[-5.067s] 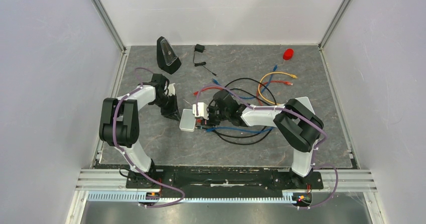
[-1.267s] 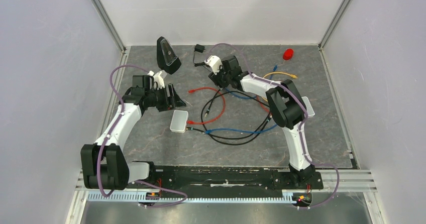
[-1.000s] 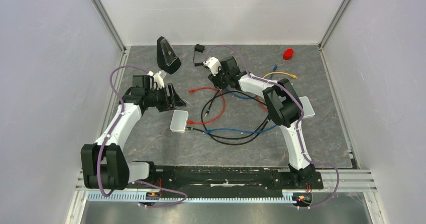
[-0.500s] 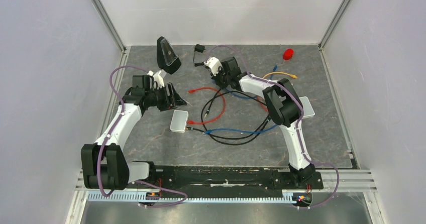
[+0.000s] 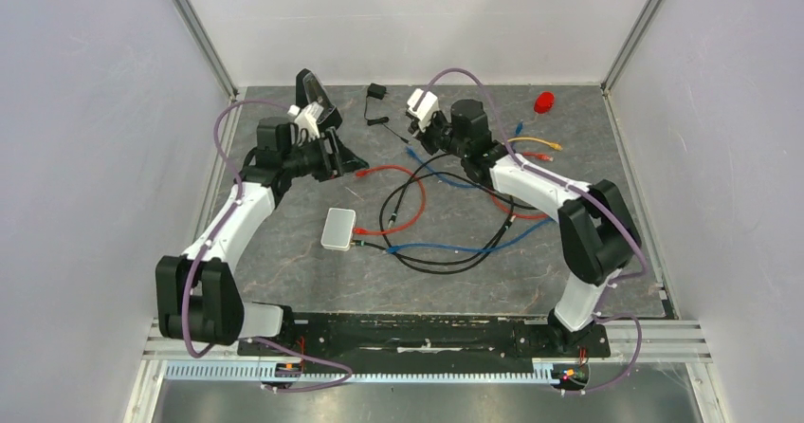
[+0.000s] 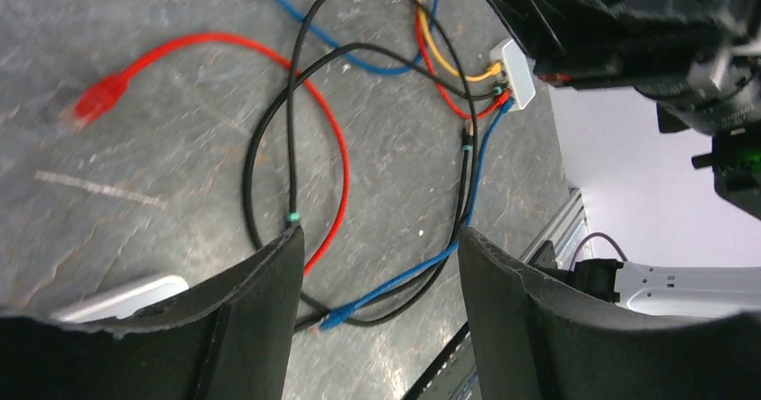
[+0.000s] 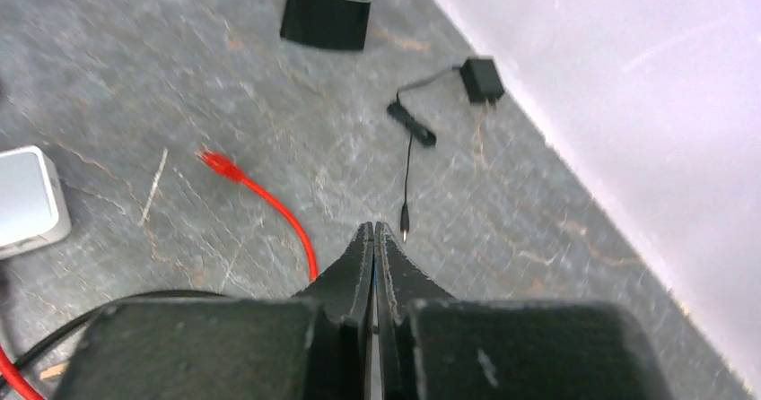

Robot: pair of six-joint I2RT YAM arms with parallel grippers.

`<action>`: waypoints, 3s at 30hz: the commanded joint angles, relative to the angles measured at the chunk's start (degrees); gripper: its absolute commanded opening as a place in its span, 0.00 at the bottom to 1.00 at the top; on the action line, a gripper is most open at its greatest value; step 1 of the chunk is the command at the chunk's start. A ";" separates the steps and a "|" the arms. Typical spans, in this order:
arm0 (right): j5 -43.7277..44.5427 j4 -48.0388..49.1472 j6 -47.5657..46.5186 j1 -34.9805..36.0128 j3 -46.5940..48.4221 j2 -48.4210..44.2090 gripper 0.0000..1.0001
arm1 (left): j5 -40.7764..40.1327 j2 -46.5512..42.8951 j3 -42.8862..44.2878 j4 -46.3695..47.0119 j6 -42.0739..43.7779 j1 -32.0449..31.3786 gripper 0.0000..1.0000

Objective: Insert the plug into the switch port
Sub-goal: Pick up the connector from the center of the board.

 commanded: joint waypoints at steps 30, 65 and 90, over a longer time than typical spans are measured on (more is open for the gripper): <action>25.61 -8.81 22.61 -20.23 10.63 12.30 0.58 | -18.21 -9.15 1.12 -13.17 13.78 -3.95 0.69; 1.12 -29.45 10.24 -3.60 26.96 29.07 0.36 | -23.21 -12.63 0.22 -13.17 12.88 -3.95 0.68; -19.33 -5.83 27.90 -3.34 23.99 28.84 0.00 | -11.58 -0.31 -2.80 7.07 -3.00 -3.87 0.75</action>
